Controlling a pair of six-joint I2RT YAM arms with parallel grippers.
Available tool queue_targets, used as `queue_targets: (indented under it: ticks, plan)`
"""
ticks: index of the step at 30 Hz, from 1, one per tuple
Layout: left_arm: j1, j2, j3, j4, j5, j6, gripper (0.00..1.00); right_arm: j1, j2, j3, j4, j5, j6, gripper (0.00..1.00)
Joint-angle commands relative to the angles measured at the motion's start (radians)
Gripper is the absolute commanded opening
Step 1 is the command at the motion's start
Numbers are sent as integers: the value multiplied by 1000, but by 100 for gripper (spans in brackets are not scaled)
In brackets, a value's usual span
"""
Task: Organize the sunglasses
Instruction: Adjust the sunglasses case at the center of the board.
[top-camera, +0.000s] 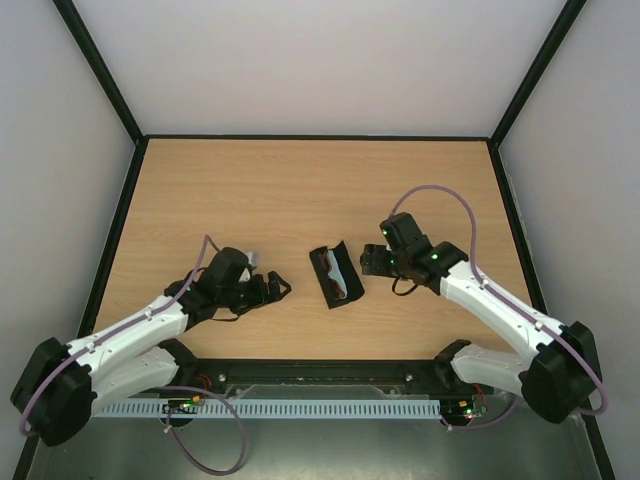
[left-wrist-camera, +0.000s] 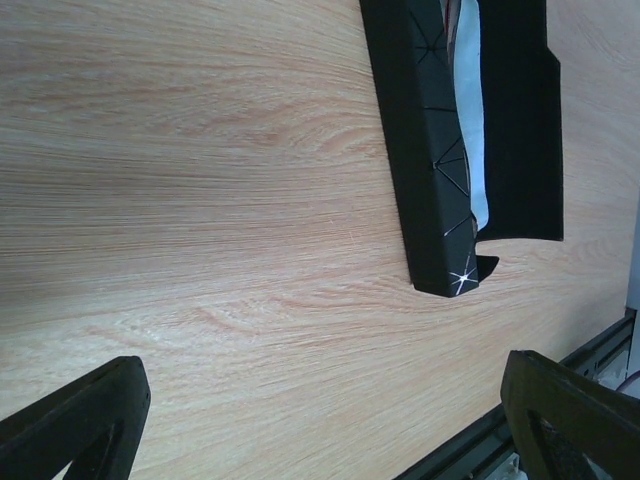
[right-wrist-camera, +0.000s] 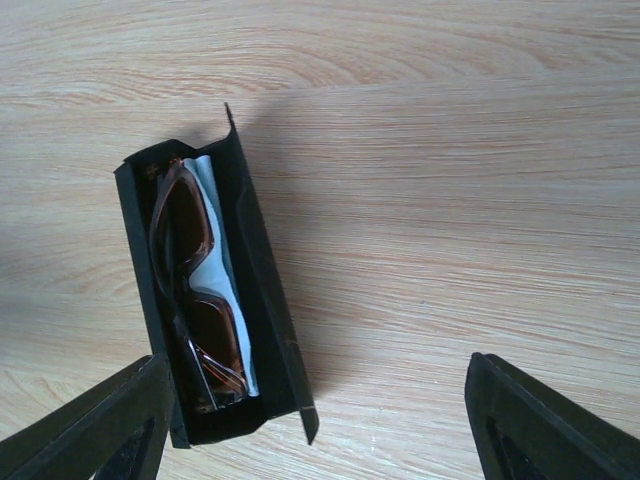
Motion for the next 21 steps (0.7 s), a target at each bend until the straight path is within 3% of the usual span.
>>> queue_targets:
  ticks: [1,14,21]
  plan:
    - [-25,55,35,72,-25,-31,99,-37,-66,-52,40,-41,-31,81]
    - [-102,201,37,217,-52,-100,99,-49,-99,-71,49,-62,-20,81]
    - [-102,176,27,134,-152,-120,99,-49,-117,-101,75,-74,14,81]
